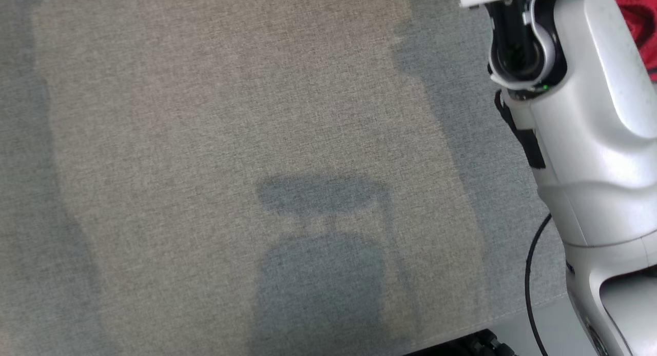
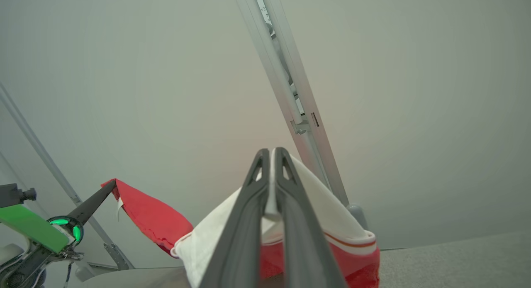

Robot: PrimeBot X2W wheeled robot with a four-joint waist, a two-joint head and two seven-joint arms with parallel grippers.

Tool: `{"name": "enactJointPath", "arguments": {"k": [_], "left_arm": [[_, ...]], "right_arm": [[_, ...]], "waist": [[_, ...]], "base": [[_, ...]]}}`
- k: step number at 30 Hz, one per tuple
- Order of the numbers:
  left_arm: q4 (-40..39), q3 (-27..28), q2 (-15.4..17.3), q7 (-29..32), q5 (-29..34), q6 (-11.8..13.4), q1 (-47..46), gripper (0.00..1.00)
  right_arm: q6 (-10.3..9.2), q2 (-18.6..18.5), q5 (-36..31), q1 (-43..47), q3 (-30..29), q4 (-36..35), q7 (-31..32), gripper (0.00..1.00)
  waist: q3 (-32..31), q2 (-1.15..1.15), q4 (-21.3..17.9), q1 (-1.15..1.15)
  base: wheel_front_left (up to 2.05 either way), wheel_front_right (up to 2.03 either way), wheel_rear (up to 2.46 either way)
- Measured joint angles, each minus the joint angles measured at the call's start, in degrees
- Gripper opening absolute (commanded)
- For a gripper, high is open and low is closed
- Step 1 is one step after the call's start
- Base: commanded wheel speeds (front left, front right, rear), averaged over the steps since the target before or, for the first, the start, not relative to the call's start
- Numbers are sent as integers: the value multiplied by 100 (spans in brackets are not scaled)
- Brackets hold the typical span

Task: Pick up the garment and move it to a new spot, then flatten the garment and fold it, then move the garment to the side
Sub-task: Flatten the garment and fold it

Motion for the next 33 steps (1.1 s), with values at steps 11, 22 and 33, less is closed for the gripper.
{"name": "enactJointPath", "arguments": {"k": [11,22,33], "left_arm": [[-2284,270,-236,-8,-842,-24,3627,0],[-3886,866,-962,-8,-975,-25,7037,0],[-4795,866,-1621,-8,-716,27,8785,0]], "right_arm": [[0,-719,469,2609,56,-643,0,0],[0,-886,1009,5455,-271,-1595,0,0],[0,-681,1014,6930,-646,-2221,189,0]], "waist": [[-870,0,355,-1],[-2094,0,633,-1],[-3002,1,743,-1]], "base": [[0,0,0],[0,0,0],[0,0,0]]}}
